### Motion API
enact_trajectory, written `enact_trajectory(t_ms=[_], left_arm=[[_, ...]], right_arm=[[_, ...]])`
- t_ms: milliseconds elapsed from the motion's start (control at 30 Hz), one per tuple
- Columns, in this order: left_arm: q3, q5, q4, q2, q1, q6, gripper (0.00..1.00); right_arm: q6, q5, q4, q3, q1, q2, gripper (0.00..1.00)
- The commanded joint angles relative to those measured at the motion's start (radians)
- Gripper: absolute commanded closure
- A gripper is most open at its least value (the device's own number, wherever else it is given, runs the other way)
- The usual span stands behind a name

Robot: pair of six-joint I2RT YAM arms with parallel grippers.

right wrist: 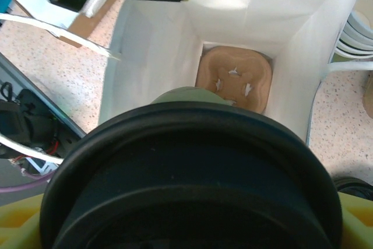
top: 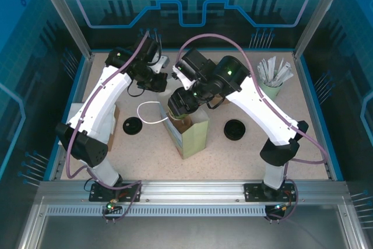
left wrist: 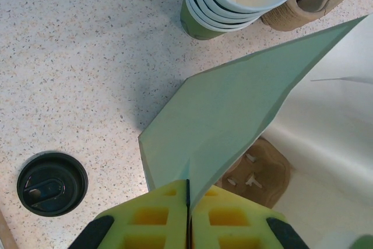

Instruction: Pack the takeout coffee

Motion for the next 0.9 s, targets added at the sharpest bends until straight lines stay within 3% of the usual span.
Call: enact_trajectory(t_ms=[0, 267, 667, 867], left_arm=[[-0.002, -0.004, -0.014, -0.009, -0.008, -0.024, 0.92], [-0.017, 0.002, -0.008, -0.018, -0.011, -0.042, 0.91], [-0.028, 0.001, -0.004, -0.018, -0.012, -0.048, 0.91], [-0.043, 0.006, 0.008, -0.031, -0.013, -0.03, 0.91]], right_arm=[[-0.016, 0.027, -0.047, 0.002, 0.009, 0.022, 0.23], [-0.022, 0.018, -0.087, 0.002, 0.02, 0.06, 0.24], [-0.008, -0.067, 0.009, -0.053, 0.033, 0.024, 0.24], [-0.013, -0.01, -0.026, -0.076, 0.025, 0.035, 0.24]])
